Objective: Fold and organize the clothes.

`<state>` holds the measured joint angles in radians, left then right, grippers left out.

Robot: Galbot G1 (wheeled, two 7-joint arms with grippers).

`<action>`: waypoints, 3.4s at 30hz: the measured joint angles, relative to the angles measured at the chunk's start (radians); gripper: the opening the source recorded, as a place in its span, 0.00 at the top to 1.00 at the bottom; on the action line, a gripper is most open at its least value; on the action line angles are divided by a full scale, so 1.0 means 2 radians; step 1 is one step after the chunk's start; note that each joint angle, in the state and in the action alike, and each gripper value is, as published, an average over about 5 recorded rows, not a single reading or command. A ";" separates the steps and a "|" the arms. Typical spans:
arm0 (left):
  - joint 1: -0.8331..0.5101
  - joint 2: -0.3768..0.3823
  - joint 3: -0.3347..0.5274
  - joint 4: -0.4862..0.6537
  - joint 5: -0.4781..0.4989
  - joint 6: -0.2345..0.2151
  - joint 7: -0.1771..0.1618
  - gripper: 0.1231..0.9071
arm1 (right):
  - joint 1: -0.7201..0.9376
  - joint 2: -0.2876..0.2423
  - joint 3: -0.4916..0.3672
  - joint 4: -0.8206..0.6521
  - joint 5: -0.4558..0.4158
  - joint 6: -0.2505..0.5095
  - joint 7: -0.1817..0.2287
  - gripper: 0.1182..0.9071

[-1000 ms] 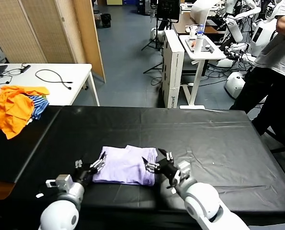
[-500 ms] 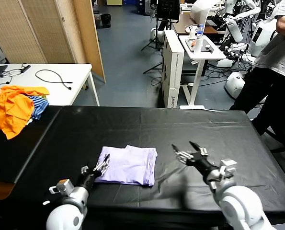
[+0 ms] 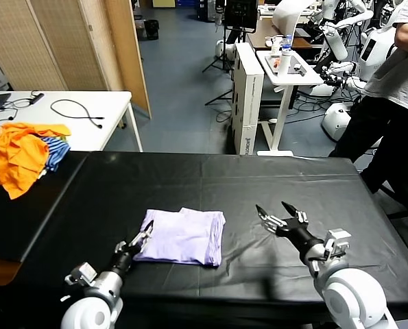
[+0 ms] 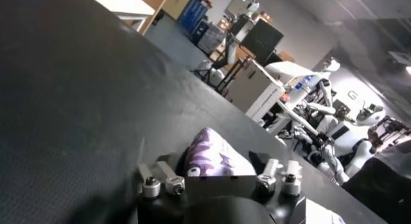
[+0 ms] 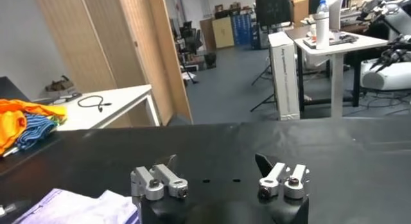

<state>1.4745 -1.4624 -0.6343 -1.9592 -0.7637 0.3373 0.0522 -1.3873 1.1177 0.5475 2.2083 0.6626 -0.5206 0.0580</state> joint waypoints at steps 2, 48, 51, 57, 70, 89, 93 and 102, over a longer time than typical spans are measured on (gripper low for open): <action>0.000 -0.001 0.000 0.000 -0.001 0.000 0.000 0.02 | 0.001 0.000 0.000 0.000 0.000 0.000 0.000 0.00; 0.075 0.256 -0.200 -0.083 0.009 0.026 -0.040 0.94 | -0.001 0.010 -0.018 -0.018 -0.018 0.002 -0.001 0.00; 0.087 0.258 -0.206 -0.105 -0.001 0.035 -0.054 0.94 | -0.004 0.009 -0.018 -0.018 -0.019 0.002 -0.001 0.00; 0.080 0.226 -0.165 -0.160 -0.032 0.055 -0.103 0.94 | -0.008 0.011 -0.018 -0.016 -0.025 0.002 -0.002 0.00; 0.008 0.092 0.070 -0.146 0.030 0.046 -0.103 0.94 | -0.031 0.011 0.002 -0.002 -0.027 -0.001 -0.004 0.00; -0.010 0.086 0.120 -0.116 0.110 0.014 -0.049 0.02 | 0.034 0.015 -0.132 -0.044 0.113 -0.060 0.043 0.00; -0.006 0.096 0.103 -0.114 0.124 0.010 -0.051 0.00 | 0.053 0.026 -0.175 -0.064 0.125 -0.060 0.046 0.00; 0.007 0.093 0.085 -0.114 0.149 0.004 -0.051 0.00 | 0.074 0.045 -0.216 -0.103 0.119 -0.050 0.045 0.05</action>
<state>1.4892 -1.2765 -0.4645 -2.1866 -0.4654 0.3444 -0.0505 -1.2403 1.2075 0.1151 2.0028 0.9014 -0.6205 0.1484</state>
